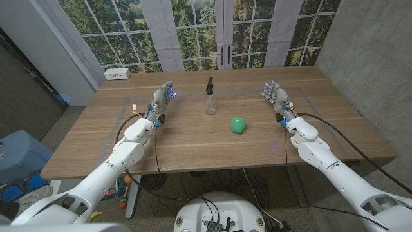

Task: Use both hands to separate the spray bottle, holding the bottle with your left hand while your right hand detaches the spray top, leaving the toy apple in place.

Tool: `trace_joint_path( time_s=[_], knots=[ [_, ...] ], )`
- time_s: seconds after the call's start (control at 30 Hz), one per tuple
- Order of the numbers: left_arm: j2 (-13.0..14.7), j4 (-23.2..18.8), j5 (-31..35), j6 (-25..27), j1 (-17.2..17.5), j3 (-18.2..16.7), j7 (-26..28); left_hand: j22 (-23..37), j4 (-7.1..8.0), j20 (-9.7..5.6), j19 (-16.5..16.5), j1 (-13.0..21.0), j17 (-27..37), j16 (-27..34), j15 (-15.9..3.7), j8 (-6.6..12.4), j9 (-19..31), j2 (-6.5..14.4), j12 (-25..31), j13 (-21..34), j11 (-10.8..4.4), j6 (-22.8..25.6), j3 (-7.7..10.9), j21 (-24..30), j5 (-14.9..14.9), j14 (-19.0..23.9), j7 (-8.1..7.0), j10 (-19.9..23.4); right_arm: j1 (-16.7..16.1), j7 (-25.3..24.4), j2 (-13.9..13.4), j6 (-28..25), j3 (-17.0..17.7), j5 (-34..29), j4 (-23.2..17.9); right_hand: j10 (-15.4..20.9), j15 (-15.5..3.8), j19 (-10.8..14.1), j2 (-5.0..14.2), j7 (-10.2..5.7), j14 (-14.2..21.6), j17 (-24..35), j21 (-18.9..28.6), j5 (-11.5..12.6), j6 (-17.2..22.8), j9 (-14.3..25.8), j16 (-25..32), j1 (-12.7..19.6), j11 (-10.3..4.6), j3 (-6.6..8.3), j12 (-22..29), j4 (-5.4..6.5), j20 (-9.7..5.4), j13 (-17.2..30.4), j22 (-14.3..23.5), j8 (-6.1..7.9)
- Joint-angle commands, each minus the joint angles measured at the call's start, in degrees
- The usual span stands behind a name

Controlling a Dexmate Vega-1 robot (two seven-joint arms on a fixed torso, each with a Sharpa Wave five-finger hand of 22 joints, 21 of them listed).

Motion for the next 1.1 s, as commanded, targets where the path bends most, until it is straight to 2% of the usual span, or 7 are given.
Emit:
trace_joint_path(
  time_s=[0.03,0.33,0.5,0.6,0.73,0.93,1.1],
  knots=[
    [-0.6,0.8,1.0,-1.4,-0.8,0.2,-0.1,0.1,-0.13,-6.28,-0.2,0.2,0.1,0.3,-4.09,0.47,0.2,4.2,0.4,0.2,-0.42,0.0,0.48,0.4,0.2,-0.3,-0.49,0.1,-2.8,-2.7,1.4,3.2,1.8,3.1,0.6,0.4,-0.55,0.4,0.15,0.26,0.7,0.2,0.2,0.2,0.5,0.2,0.2,0.2,0.05,0.35,0.3,-0.32,-1.27,0.2,0.1,0.32],
    [-0.2,0.4,2.4,-1.2,-0.9,0.6,0.8,0.1,-2.27,-5.74,1.7,0.9,-0.4,0.4,-4.31,0.88,0.2,2.9,0.9,0.2,-0.41,0.5,0.07,0.1,0.1,0.9,-0.66,1.3,-2.4,-2.6,1.5,3.5,1.8,2.9,1.1,0.5,-0.17,0.5,0.23,0.38,0.8,0.0,0.0,0.0,0.6,0.2,0.3,0.2,0.35,0.33,0.4,-0.75,-0.8,0.0,0.1,0.36],
    [2.6,-0.5,6.6,-0.3,-1.3,2.1,0.8,0.1,-10.91,-4.34,4.9,2.1,-0.4,0.5,-4.41,0.88,0.3,-5.9,1.0,0.3,-1.88,1.4,-4.2,-2.0,-1.1,3.7,-1.73,3.0,-2.3,-2.7,1.7,3.9,1.8,2.7,1.3,0.9,0.2,0.7,0.18,0.64,1.1,-0.2,-0.1,-0.1,1.0,0.2,0.3,0.4,0.59,0.38,0.5,-1.3,-0.32,-0.2,0.2,0.53],
    [5.8,-2.1,11.2,1.6,-2.3,3.9,0.5,0.3,-15.67,-2.73,4.0,4.9,-0.2,0.0,-2.96,0.34,0.4,-11.7,0.0,0.5,-1.45,-6.4,-6.55,-5.6,-0.4,1.4,-2.8,-2.5,-2.4,-3.1,1.5,3.9,1.8,2.3,0.8,1.0,0.4,0.8,0.13,0.66,1.3,-0.3,-0.2,-0.2,1.2,0.2,0.4,0.5,0.67,0.39,0.5,-1.59,0.15,-0.3,0.2,0.58],
    [8.3,-4.2,17.7,3.2,-3.0,5.5,3.1,0.3,-16.08,-1.91,3.4,6.7,-0.1,-0.1,-2.64,0.33,0.6,-14.4,-0.1,0.6,-1.76,-11.8,-8.43,-7.6,0.6,-0.7,-2.83,-5.9,-2.6,-3.6,1.0,3.7,1.6,1.5,0.0,1.0,0.83,0.9,-0.13,0.76,1.4,-0.5,-0.3,-0.3,1.2,0.2,0.3,0.6,0.81,0.34,0.5,-2.02,0.58,-0.4,0.2,0.58],
    [10.7,-7.5,26.6,6.4,-3.6,7.3,8.1,0.2,-16.44,-6.16,5.5,10.1,0.0,0.0,-3.78,1.24,0.7,-15.6,0.4,0.7,-2.93,-12.8,-10.56,-8.7,2.6,-1.5,-2.99,-6.8,-2.9,-4.6,0.6,4.0,1.4,0.3,-1.0,1.3,1.13,1.1,-0.42,0.88,1.8,-0.7,-0.4,-0.5,1.4,0.2,0.4,0.8,1.05,0.3,0.6,-2.64,0.82,-0.5,0.2,0.6],
    [11.9,-10.1,32.1,10.6,-3.9,8.4,11.2,0.1,-16.54,-6.13,4.9,12.1,0.0,-0.2,-3.88,1.36,0.7,-15.8,0.5,0.7,-3.23,-13.6,-11.8,-10.0,3.9,-2.7,-3.07,-7.4,-3.2,-5.5,0.5,4.1,1.4,-0.3,-1.6,1.4,1.36,1.3,-0.54,1.0,2.0,-0.8,-0.5,-0.6,1.5,0.2,0.4,0.8,1.09,0.25,0.6,-3.0,1.05,-0.6,0.2,0.65]
  ],
)
